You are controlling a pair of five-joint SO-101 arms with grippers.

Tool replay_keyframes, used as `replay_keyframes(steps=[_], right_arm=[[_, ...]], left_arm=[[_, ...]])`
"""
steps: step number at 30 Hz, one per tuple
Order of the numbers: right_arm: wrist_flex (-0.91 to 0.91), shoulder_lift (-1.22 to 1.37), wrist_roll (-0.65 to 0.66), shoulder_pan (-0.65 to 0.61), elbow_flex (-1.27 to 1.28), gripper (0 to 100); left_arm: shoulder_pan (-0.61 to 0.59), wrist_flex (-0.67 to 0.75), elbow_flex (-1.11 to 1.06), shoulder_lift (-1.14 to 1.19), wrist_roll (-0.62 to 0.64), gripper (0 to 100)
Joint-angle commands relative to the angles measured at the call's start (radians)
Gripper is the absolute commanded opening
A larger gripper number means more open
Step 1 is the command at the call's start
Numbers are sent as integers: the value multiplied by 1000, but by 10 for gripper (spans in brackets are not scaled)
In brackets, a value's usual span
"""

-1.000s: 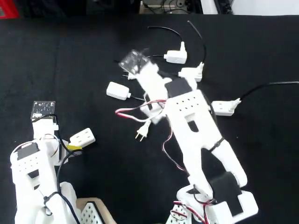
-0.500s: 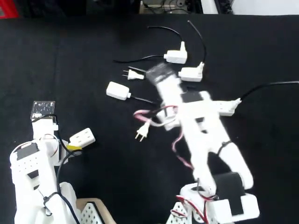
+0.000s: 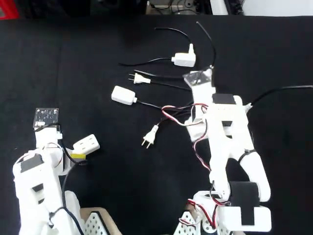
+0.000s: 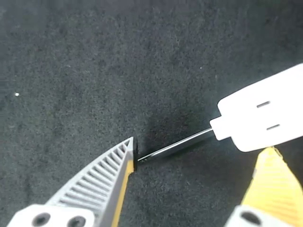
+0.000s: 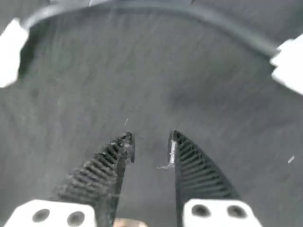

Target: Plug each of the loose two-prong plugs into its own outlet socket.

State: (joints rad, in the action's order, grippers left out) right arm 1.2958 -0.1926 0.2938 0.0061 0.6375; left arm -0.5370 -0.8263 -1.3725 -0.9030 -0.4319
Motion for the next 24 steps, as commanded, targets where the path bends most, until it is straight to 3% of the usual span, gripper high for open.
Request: replay_keyframes(steps=[1, 6, 12, 16, 24], right_arm=[[115, -19, -6, 2, -50, 130], [169, -16, -48, -117, -53, 132], [98, -16, -514, -345, -51, 244], [-34, -18, -709, -477, -53, 300], [-245, -18, -973, -483, 2, 300]], left_arm=[[19, 5, -59, -163, -2, 382], [21, -74, -142, -404, -5, 382], [21, -184, -228, -695, -5, 382], [21, -267, -269, -868, -5, 382], [21, -299, -280, -914, -5, 382]])
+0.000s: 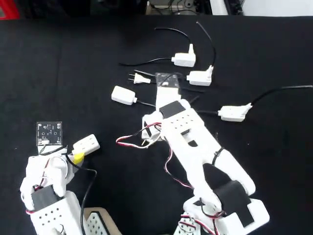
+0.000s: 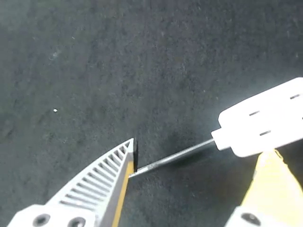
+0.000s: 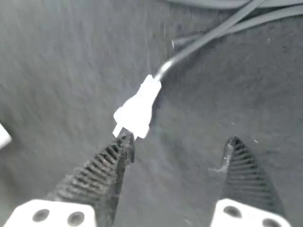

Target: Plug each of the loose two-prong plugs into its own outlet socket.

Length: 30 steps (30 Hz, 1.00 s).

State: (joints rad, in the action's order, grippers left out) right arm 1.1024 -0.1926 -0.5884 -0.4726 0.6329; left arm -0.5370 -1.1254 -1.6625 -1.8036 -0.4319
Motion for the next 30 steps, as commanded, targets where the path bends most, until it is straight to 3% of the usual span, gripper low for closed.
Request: replay_keyframes(steps=[1, 9, 12, 17, 30], right_arm=[[-81, -18, -118, -5, 31, 300], [-341, -18, -209, -51, 209, 300], [-365, -18, -207, -110, 237, 274], [-393, -18, -198, -109, 245, 130], [-439, -16, -209, -51, 243, 124]], left_arm=[[21, 0, 10, -14, -5, 382], [21, -5, 10, -14, -5, 382], [21, -5, 10, -14, -5, 382], [21, -6, 10, -14, -5, 382], [21, -6, 10, -14, -6, 382]])
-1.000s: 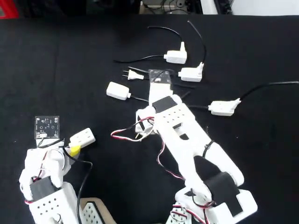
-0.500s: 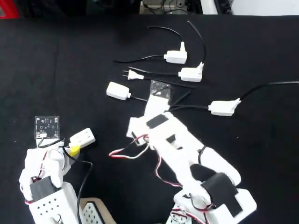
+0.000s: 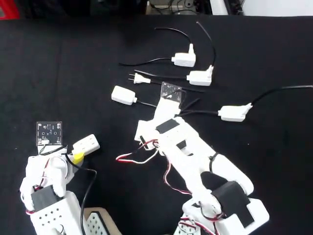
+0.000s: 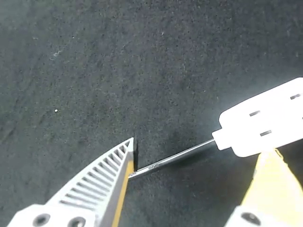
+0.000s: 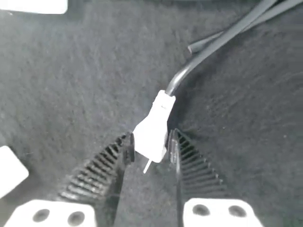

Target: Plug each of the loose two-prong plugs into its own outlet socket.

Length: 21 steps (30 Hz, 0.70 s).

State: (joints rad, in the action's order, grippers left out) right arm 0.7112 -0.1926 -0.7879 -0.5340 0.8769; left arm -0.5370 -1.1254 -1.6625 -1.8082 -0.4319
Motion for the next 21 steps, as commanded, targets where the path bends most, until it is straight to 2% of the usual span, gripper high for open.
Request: replay_keyframes(steps=[1, 4, 13, 18, 21], right_arm=[[-74, -15, -9, 12, 7, 124], [-110, 21, -9, 11, 25, 125], [-21, 88, -48, 8, -36, 120], [-25, 88, -46, -37, -45, 115], [-15, 88, 8, -44, -65, 28]], left_arm=[[21, -6, 10, -9, -6, 382], [21, -8, 10, -9, -6, 382], [21, -5, 10, -11, -6, 382], [21, -5, 10, -11, -6, 382], [21, -6, 10, -11, -6, 382]])
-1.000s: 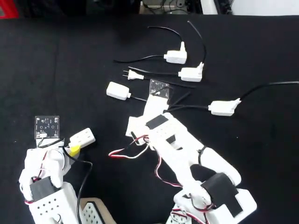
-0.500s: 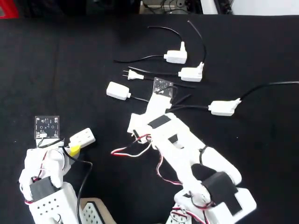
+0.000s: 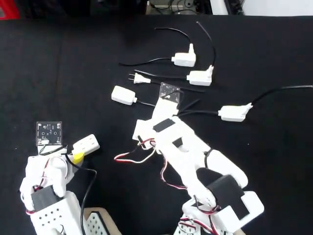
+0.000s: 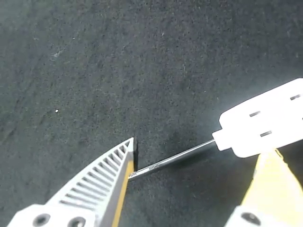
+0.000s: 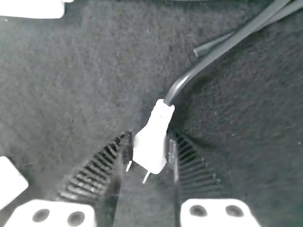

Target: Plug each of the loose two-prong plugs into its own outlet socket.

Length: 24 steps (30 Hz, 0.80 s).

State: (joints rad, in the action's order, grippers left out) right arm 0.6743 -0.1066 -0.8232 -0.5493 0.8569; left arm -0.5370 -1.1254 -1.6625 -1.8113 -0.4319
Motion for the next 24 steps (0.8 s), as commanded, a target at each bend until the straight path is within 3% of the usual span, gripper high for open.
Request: replay_keyframes(steps=[1, 7, 13, 18, 24], right_arm=[[23, 2, 72, -25, -47, 8], [189, 1, 318, -23, -113, 12], [471, 12, 683, -9, -328, 13], [440, 19, 783, -18, -360, 13], [460, 145, 836, -124, -381, 14]], left_arm=[[21, -6, 10, -8, -6, 382], [21, -8, 10, -8, -6, 382], [21, -8, 10, -8, -6, 382], [21, -8, 10, -8, -6, 382], [21, -8, 10, -8, -6, 382]])
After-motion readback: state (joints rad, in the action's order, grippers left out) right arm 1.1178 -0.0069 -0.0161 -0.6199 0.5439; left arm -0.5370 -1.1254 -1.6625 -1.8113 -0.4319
